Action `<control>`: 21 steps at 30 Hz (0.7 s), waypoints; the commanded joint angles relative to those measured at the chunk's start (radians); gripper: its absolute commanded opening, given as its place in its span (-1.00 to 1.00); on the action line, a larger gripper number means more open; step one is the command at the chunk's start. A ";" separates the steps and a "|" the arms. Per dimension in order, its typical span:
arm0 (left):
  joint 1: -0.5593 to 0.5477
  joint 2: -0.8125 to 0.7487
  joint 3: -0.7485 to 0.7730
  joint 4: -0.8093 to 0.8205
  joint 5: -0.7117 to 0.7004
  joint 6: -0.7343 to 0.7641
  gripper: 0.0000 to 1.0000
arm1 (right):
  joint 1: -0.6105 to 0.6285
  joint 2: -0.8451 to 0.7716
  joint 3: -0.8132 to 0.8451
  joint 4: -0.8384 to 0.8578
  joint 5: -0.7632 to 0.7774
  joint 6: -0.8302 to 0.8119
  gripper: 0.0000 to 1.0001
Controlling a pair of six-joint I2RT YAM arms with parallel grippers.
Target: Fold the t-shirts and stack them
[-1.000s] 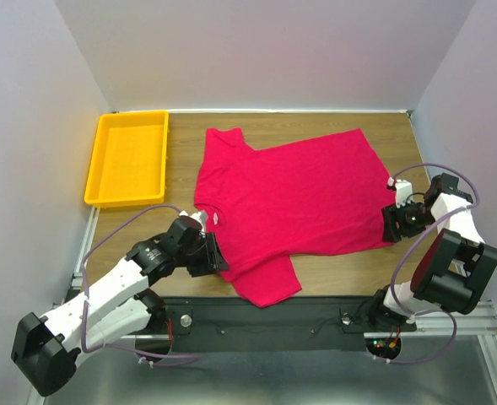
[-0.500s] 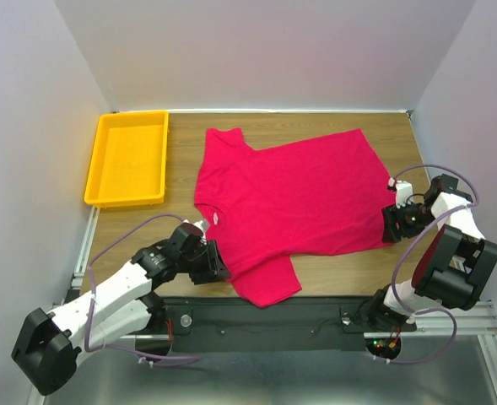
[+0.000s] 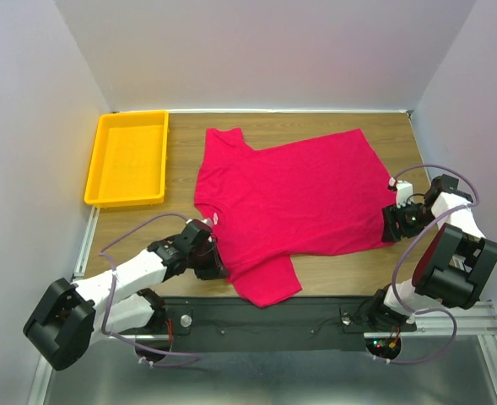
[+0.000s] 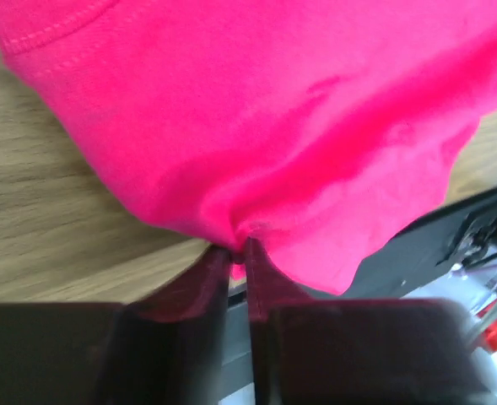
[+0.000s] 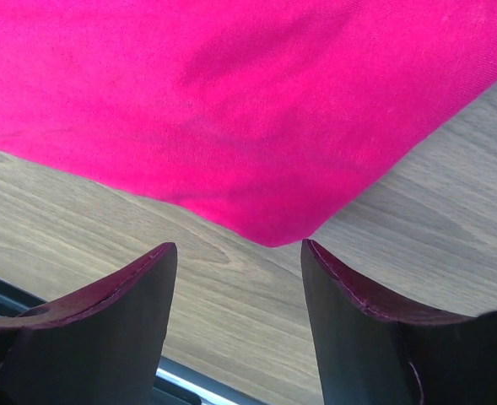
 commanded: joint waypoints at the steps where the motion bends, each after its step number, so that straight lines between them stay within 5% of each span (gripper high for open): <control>1: 0.008 0.020 0.068 0.044 -0.076 0.015 -0.91 | -0.009 0.001 0.003 0.021 -0.024 0.008 0.32; 9: 0.117 0.074 0.250 -0.027 -0.178 0.131 -1.00 | -0.012 0.012 0.025 0.030 -0.054 0.015 0.32; 16: 0.287 0.223 0.331 0.084 -0.115 0.257 -1.00 | -0.012 0.040 0.038 0.041 -0.100 0.037 0.32; 21: 0.306 0.313 0.414 0.099 -0.056 0.306 -1.00 | -0.012 0.038 0.040 0.039 -0.108 0.035 0.32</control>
